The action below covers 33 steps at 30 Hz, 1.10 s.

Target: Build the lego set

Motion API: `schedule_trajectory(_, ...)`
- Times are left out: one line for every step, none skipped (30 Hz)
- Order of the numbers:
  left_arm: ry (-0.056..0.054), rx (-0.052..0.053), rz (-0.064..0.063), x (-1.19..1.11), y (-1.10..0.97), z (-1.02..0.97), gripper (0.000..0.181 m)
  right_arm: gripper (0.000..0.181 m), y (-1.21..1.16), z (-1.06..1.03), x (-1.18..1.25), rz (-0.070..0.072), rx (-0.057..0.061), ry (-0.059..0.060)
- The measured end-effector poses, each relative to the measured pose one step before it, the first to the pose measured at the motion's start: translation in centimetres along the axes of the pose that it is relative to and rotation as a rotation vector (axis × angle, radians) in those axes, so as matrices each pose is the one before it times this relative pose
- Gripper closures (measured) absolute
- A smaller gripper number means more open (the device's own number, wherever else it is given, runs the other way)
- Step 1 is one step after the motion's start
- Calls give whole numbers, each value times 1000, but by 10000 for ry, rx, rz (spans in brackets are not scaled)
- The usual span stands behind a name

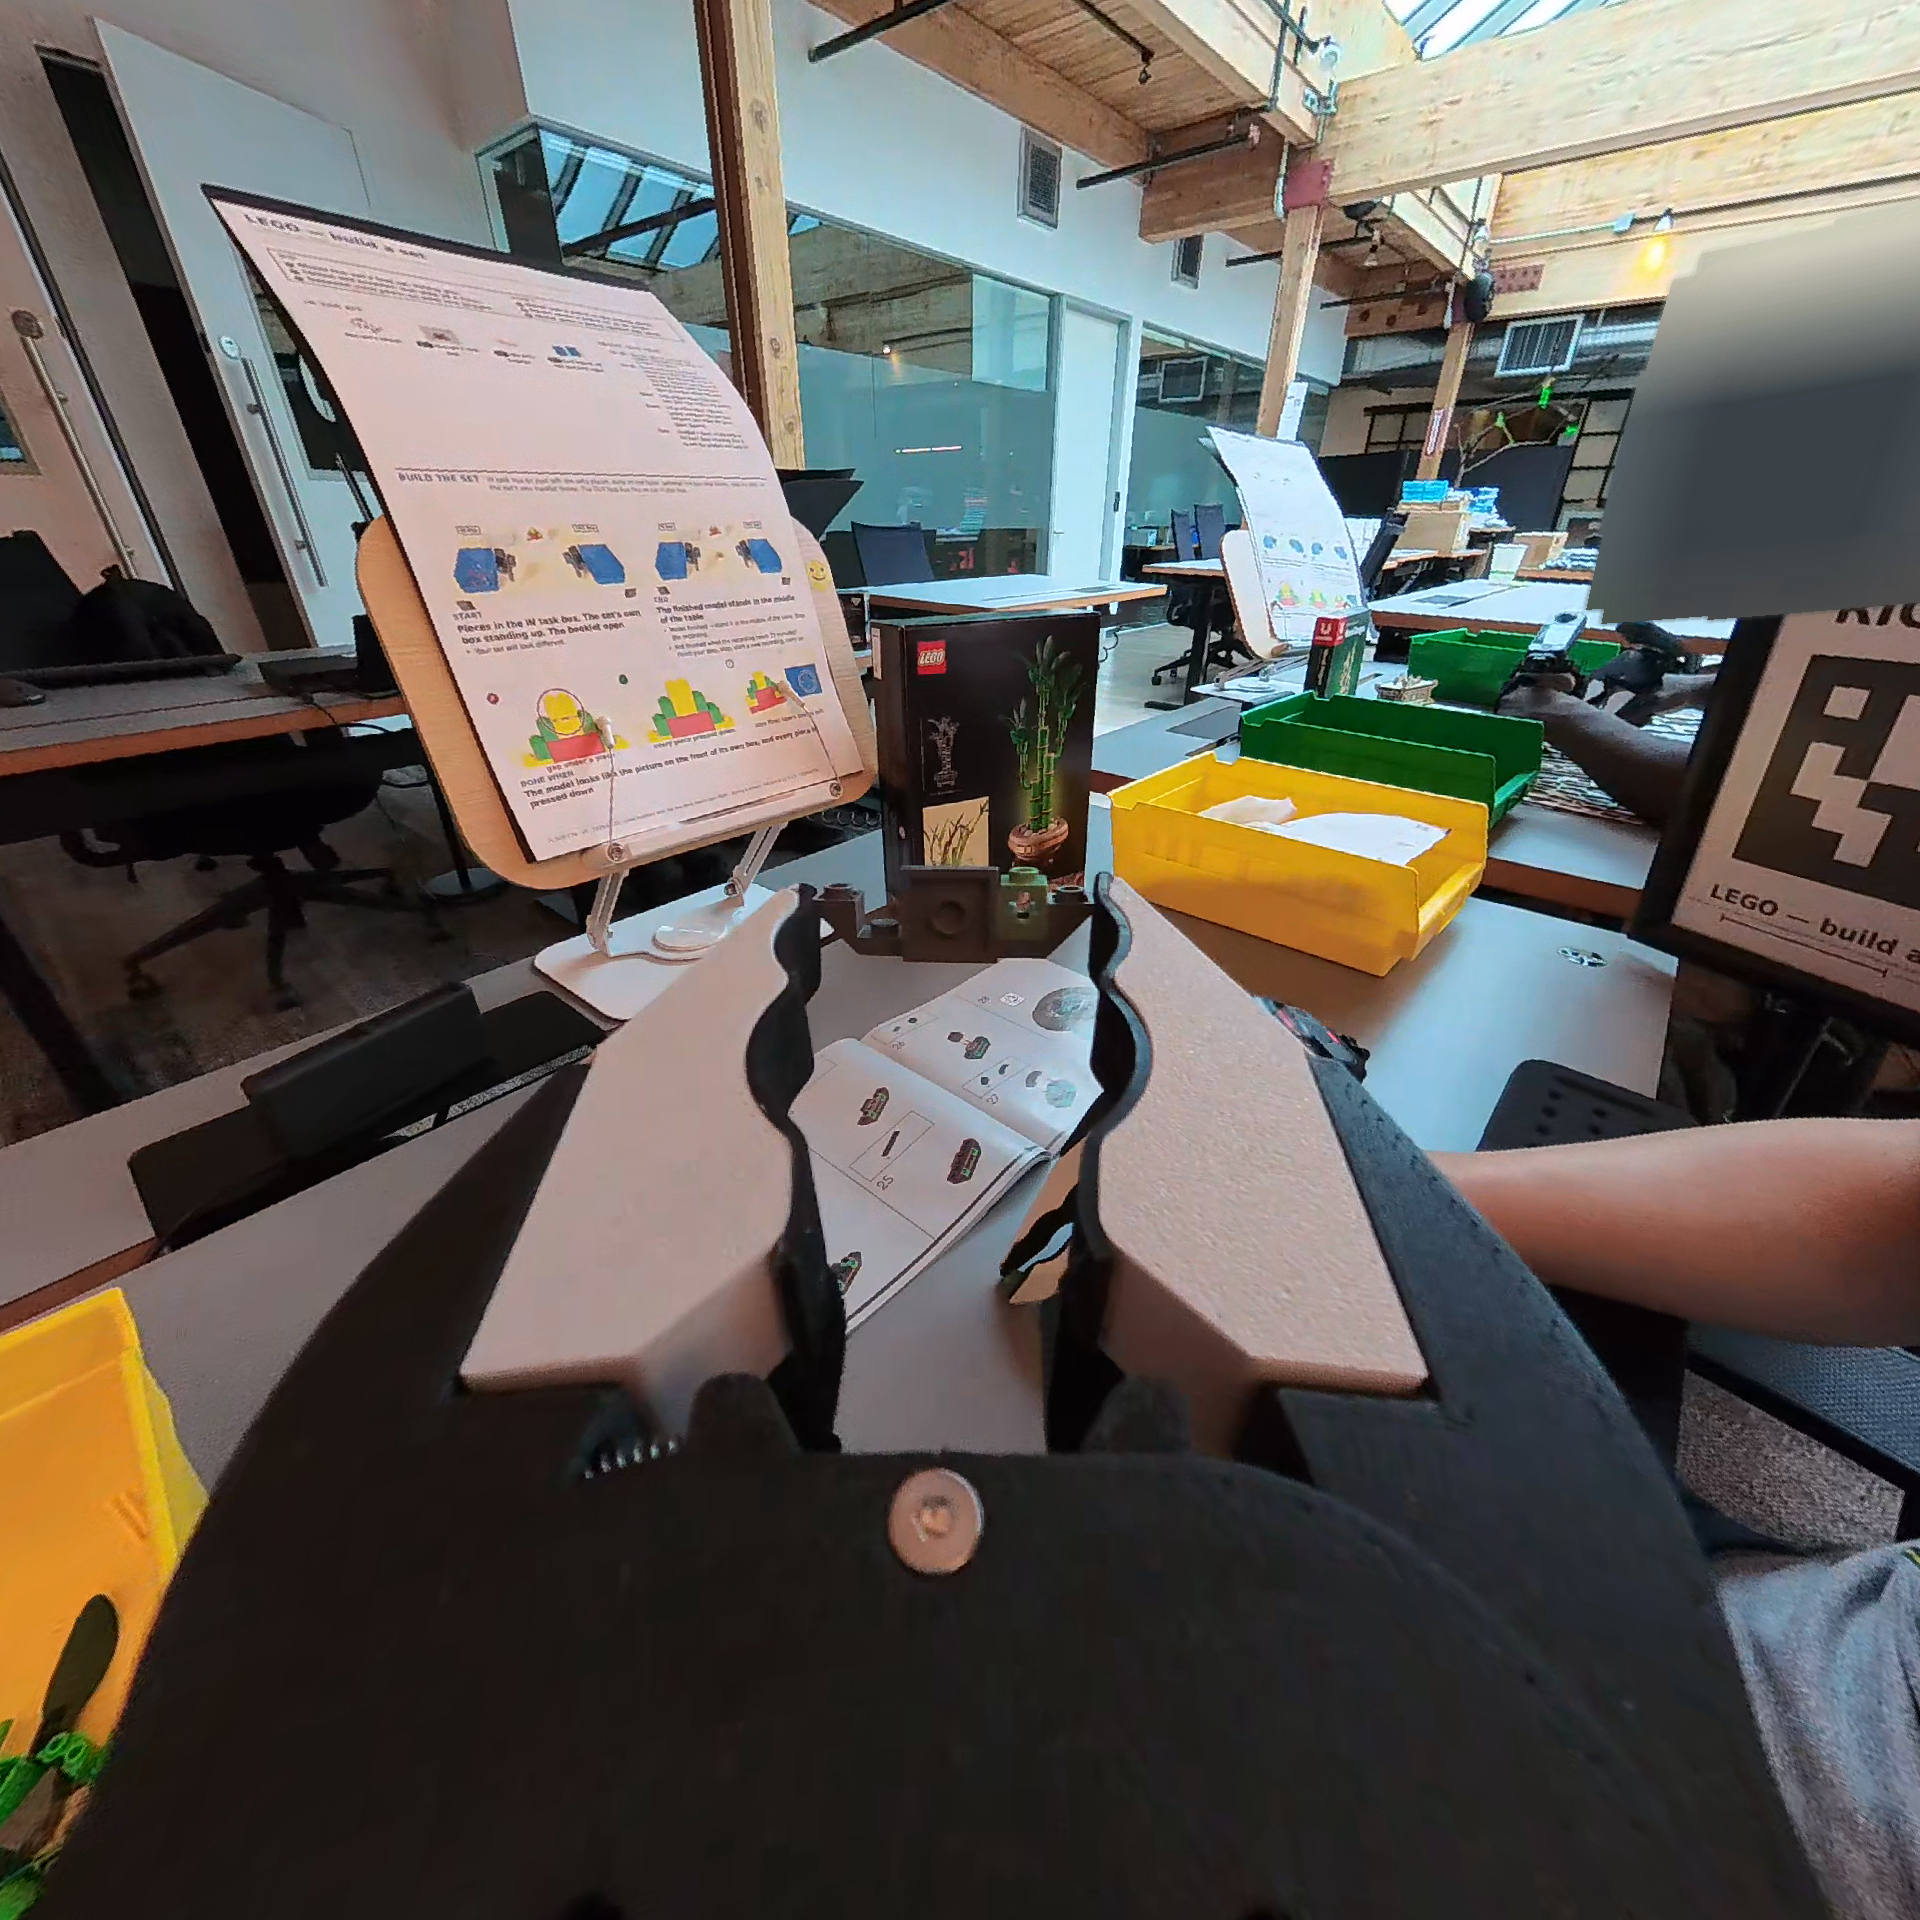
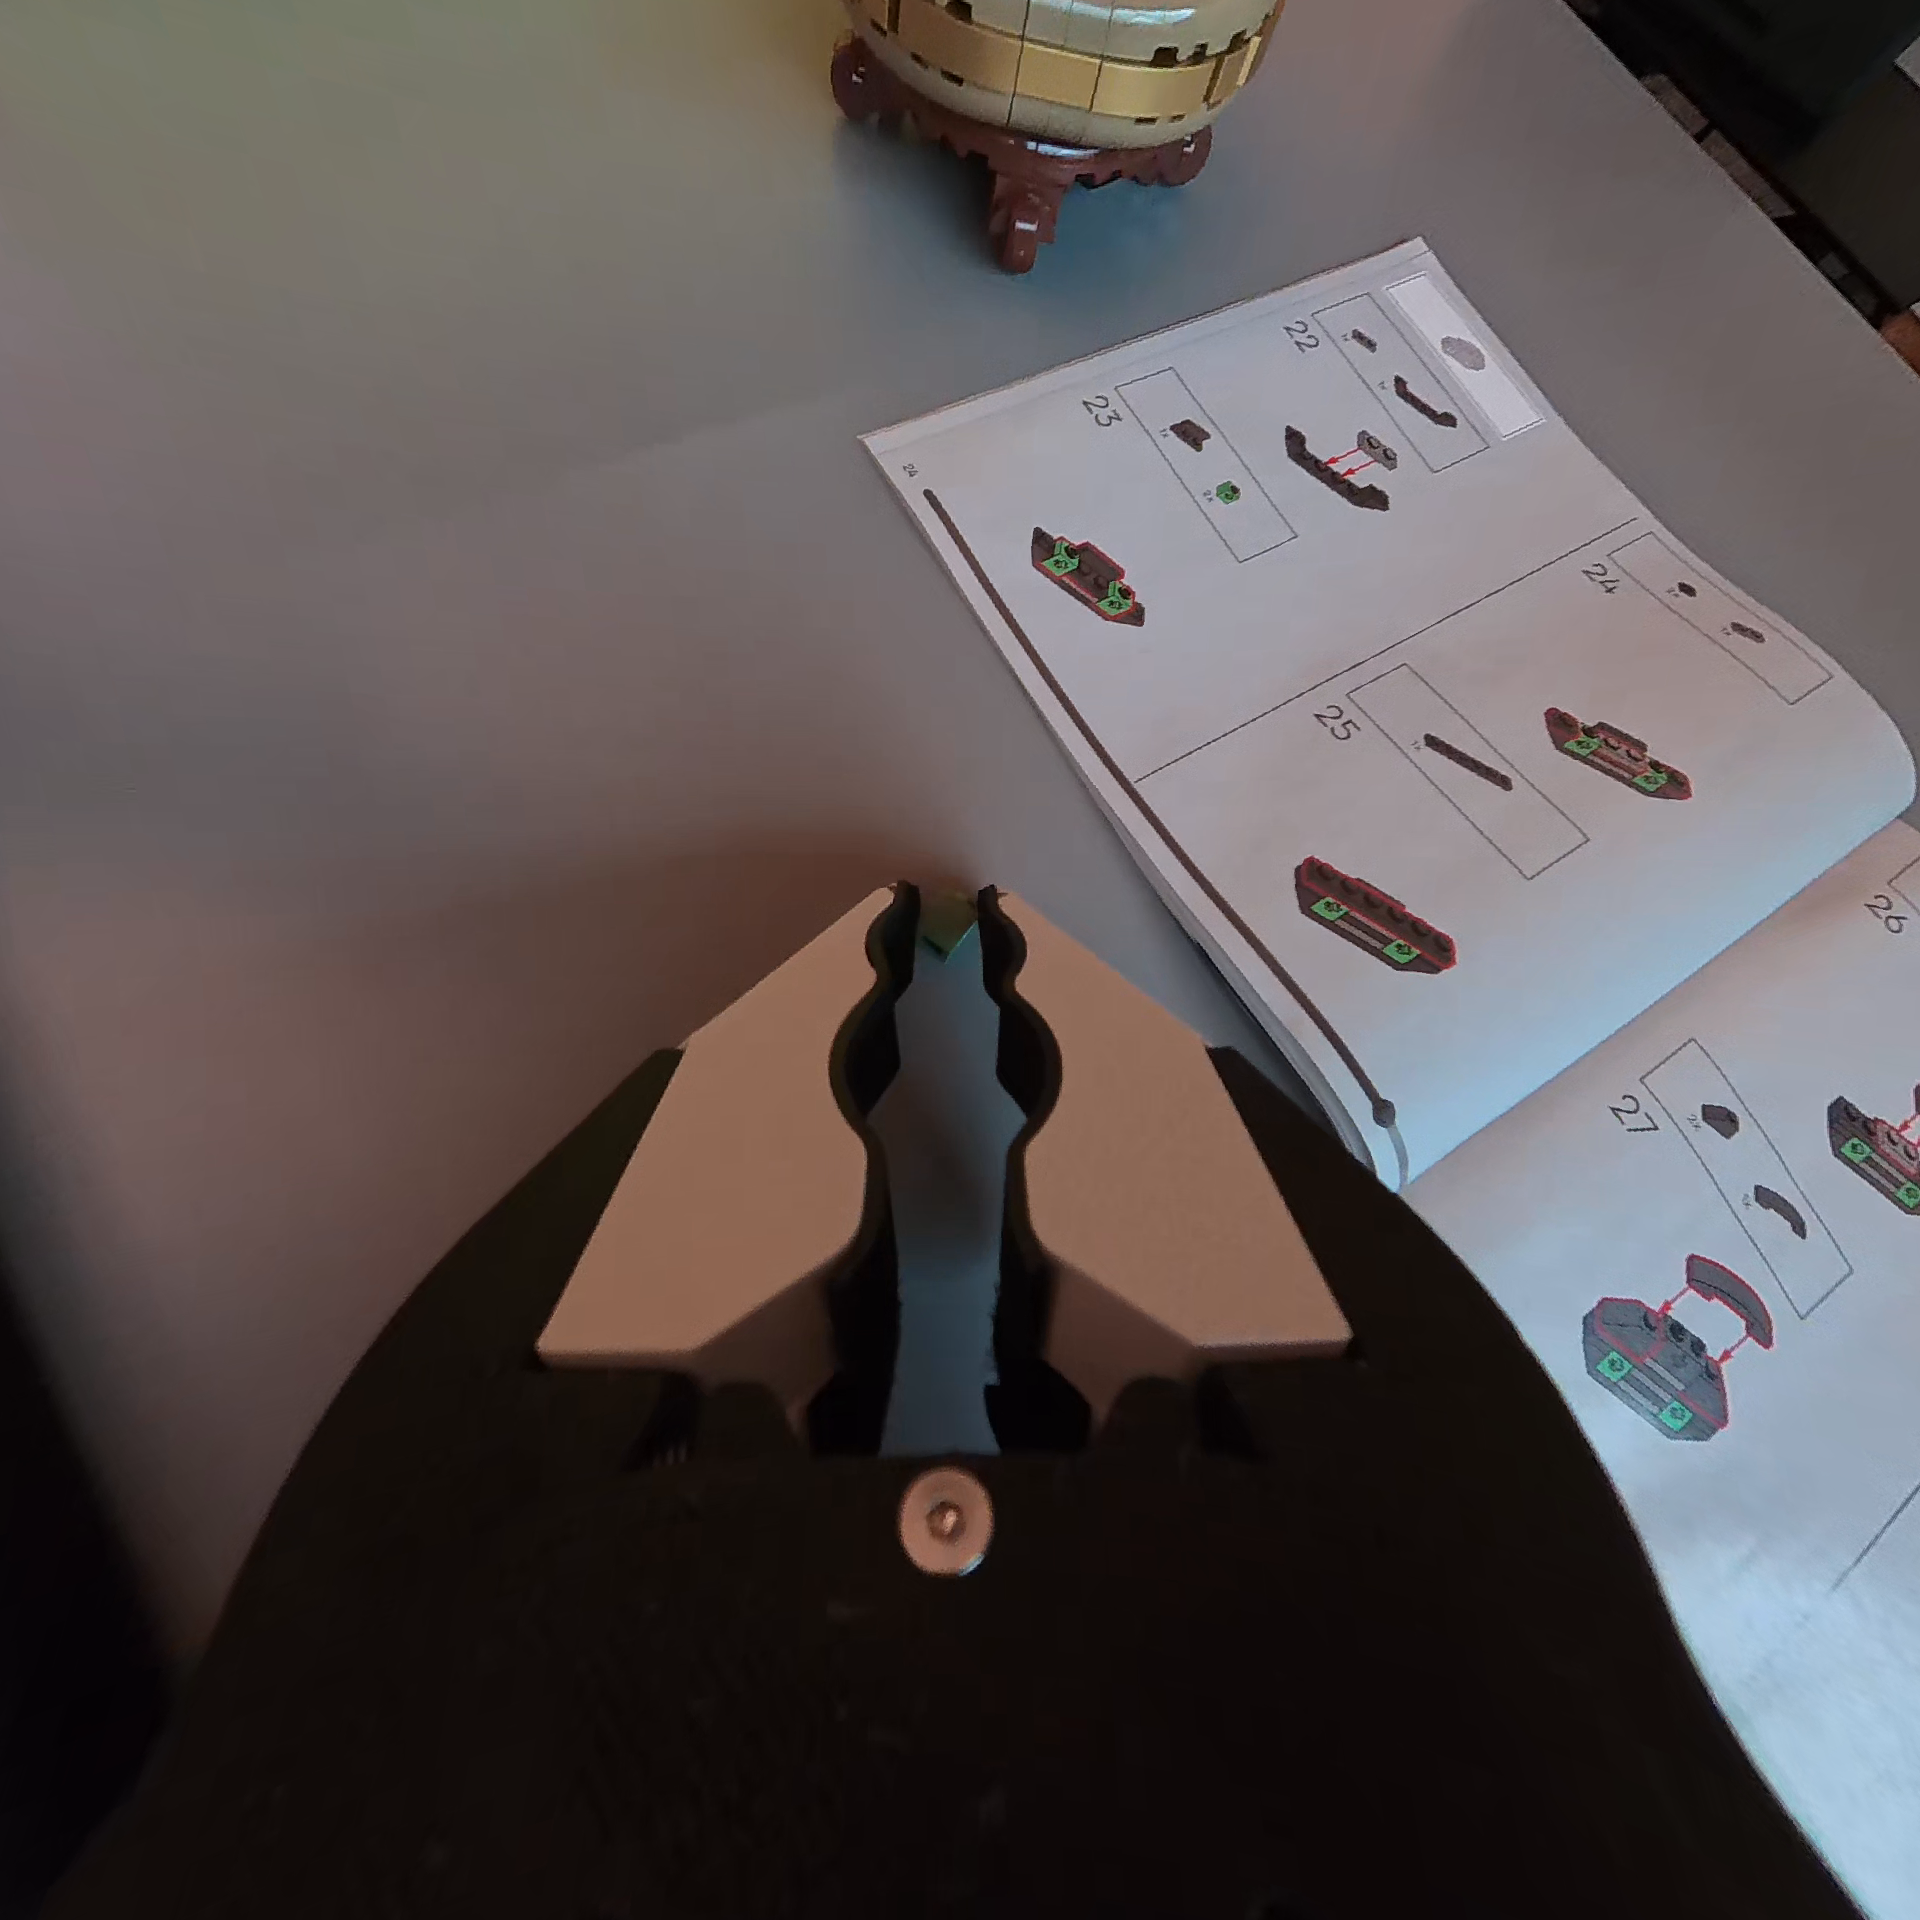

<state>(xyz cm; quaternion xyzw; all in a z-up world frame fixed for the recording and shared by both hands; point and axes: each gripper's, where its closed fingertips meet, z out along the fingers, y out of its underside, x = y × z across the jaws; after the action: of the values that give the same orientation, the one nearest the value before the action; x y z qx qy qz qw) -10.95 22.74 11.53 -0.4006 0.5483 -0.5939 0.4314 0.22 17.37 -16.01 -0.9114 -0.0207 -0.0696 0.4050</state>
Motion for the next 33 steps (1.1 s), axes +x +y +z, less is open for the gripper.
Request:
schedule_trajectory(-2, -7, 19, 16, -52, -32, 131, 171, 5, 6, 2, 30, 21, -32)
schedule_trajectory(-8, -17, 28, 7, -50, -57, 131, 171, -11, 8, -17, 44, 22, -40)
schedule_trajectory(-33, -15, 34, -49, -35, -73, 131, 171, -24, 25, -73, 35, 30, -69)
schedule_trajectory(-59, 4, 33, -108, -42, -90, 131, 171, -18, 6, -75, 13, 18, -54)
schedule_trajectory(-66, 12, 25, -150, -14, -99, 131, 171, 3, -3, -10, -1, -3, -1)
schedule_trajectory(-40, -8, -3, -125, 46, -82, 131, 170, -5, -9, -31, -29, -9, -9)
schedule_trajectory(-23, -8, -27, -131, 87, -68, 131, 170, -3, -21, -57, -53, -8, -5)
schedule_trajectory(-20, -4, -28, -135, 112, -70, 131, 169, -28, -13, -38, -72, -8, 13)
schedule_trajectory(-39, -12, -19, -183, 180, -104, 131, 167, -37, -25, -65, -100, -10, 6)
schedule_trajectory(-52, -15, 17, -202, 244, -124, 131, 164, -81, -24, -159, -109, -3, -32)
schedule_trajectory(-58, -7, 24, -248, 322, -122, 131, 161, -164, -80, -271, -82, 40, -85)
schedule_trajectory(-60, -40, -35, -260, 442, -112, 131, 159, -240, -133, -324, -113, 107, -127)
schedule_trajectory(-14, -66, -63, -191, 540, -83, 131, 158, -227, -199, -188, -132, 118, -60)
schedule_trajectory(8, -97, -87, -114, 625, -65, 131, 155, -269, -289, -186, -208, 162, -97)
schedule_trajectory(3, -96, -74, -80, 642, -77, 131, 154, -246, -359, -180, -294, 192, -126)
schedule_trajectory(14, -84, -57, 10, 635, -91, 131, 154, -120, -402, -83, -288, 163, -130)
schedule_trajectory(17, -54, -39, 54, 605, -82, 131, 154, 63, -405, -134, -239, 113, -225)
schedule_trajectory(23, -69, -68, 85, 617, -26, 131, 154, 170, -428, -246, -159, 92, -334)
schedule_trajectory(92, -125, -53, 202, 678, 40, 130, 154, 192, -414, -203, -131, 125, -326)
schedule_trajectory(89, -156, 20, 216, 675, 98, 131, 154, 291, -349, -186, -162, 103, -313)
schedule_trajectory(14, -172, 67, 143, 636, 124, 131, 157, 477, -228, -112, -132, -40, -270)
schedule_trajectory(-16, -196, 83, 92, 612, 154, 131, 158, 551, -70, -5, -106, -131, -187)
schedule_trajectory(-22, -175, 75, 79, 515, 158, 131, 158, 496, 77, 3, -82, -147, -158)
schedule_trajectory(-36, -111, 40, 56, 342, 172, 130, 159, 262, 170, -139, -17, -72, -219)
schedule_trajectory(1, -59, 26, 105, 208, 182, 130, 159, 10, 219, -99, 52, 12, -183)
schedule_trajectory(40, -24, 24, 164, 128, 196, 130, 161, -48, 237, 149, 140, -14, -40)
schedule_trajectory(50, -21, 10, 148, 121, 227, 130, 162, -86, 220, 119, 137, -20, -72)
schedule_trajectory(58, -57, -6, 124, 213, 287, 131, 164, -27, 184, 210, 95, -49, -13)
schedule_trajectory(54, -98, 8, 95, 341, 336, 131, 165, 3, 138, 363, 87, -62, 103)
schedule_trajectory(7, -125, 14, -3, 460, 372, 131, 165, -12, 103, 301, 68, -29, 82)
schedule_trajectory(5, -174, -14, -31, 604, 419, 131, 165, 31, 106, 231, 88, -40, 63)
schedule_trajectory(37, -191, -1, 30, 675, 440, 131, 166, 128, 87, 255, 135, -93, 101)
schedule_trajectory(3, -125, 50, 32, 585, 419, 131, 166, 37, 60, 110, 96, -25, 20)
